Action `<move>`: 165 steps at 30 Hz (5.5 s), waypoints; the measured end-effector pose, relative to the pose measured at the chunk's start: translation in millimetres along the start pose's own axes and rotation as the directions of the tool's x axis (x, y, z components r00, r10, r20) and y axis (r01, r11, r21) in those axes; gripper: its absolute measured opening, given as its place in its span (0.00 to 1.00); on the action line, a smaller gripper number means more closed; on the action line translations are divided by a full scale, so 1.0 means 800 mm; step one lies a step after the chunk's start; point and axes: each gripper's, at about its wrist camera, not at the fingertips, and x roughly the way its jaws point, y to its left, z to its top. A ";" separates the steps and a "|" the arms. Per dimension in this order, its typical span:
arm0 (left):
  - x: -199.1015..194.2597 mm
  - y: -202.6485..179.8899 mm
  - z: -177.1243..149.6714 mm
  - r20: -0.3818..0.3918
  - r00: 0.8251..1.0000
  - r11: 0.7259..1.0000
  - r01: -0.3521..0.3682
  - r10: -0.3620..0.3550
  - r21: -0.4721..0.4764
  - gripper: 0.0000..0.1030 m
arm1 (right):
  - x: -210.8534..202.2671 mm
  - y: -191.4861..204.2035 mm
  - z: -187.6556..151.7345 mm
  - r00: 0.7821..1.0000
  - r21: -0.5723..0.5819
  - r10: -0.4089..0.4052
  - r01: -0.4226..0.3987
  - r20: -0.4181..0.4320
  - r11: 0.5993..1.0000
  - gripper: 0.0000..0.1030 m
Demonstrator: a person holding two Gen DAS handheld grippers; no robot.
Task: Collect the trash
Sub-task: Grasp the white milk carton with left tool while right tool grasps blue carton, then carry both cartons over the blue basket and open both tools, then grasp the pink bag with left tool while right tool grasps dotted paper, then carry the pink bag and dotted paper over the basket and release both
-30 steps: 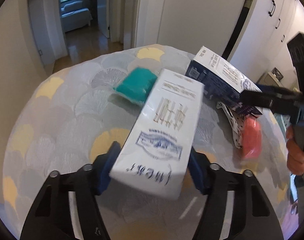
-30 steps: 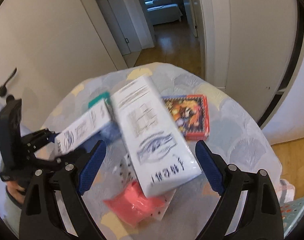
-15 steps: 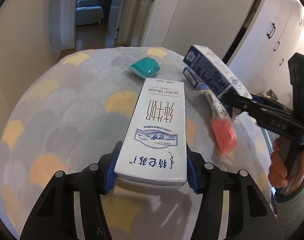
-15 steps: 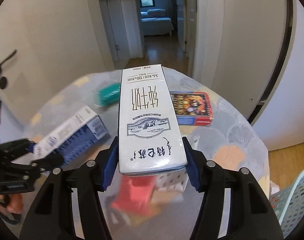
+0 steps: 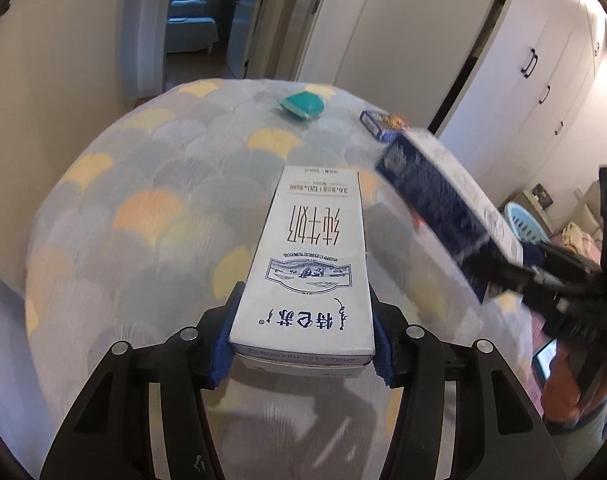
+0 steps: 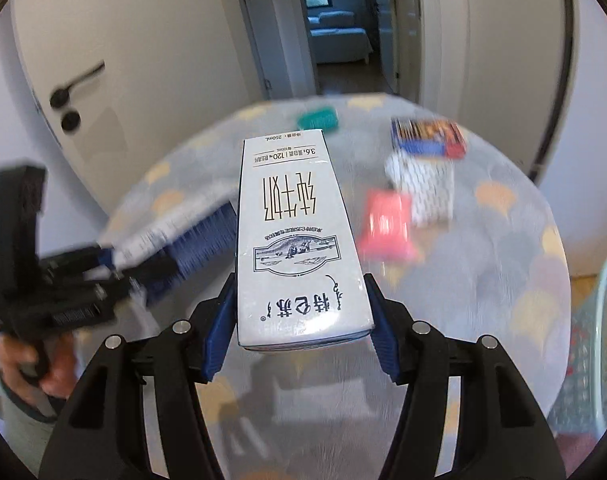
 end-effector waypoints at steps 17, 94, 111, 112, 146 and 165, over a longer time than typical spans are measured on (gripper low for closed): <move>0.012 -0.036 -0.035 -0.038 0.993 0.989 -0.106 0.110 0.101 0.59 | -0.007 -0.001 -0.060 0.997 0.038 -0.042 0.044 -0.066 0.998 0.72; 0.100 -0.273 0.109 0.081 0.981 0.968 0.160 -0.179 0.193 0.64 | -0.141 -0.284 -0.074 0.901 0.553 -0.429 0.329 0.058 0.766 0.58; 0.148 -0.168 0.098 0.008 1.000 0.993 -0.013 0.012 0.121 0.76 | 0.010 -0.174 0.064 0.979 0.287 -0.181 0.147 0.097 0.947 0.45; 0.152 -0.169 0.099 0.007 1.000 0.992 -0.017 0.016 0.127 0.74 | 0.015 -0.173 0.070 0.981 0.285 -0.168 0.135 0.095 0.949 0.45; 0.119 -0.104 0.089 0.094 0.995 0.999 -0.032 0.032 0.000 0.43 | 0.096 -0.129 0.081 0.987 0.164 -0.155 0.149 0.027 0.975 0.03; 0.061 -0.263 0.096 0.179 0.973 0.971 0.106 -0.146 0.212 0.43 | -0.113 -0.203 0.024 0.903 0.319 -0.352 0.267 0.246 0.909 0.02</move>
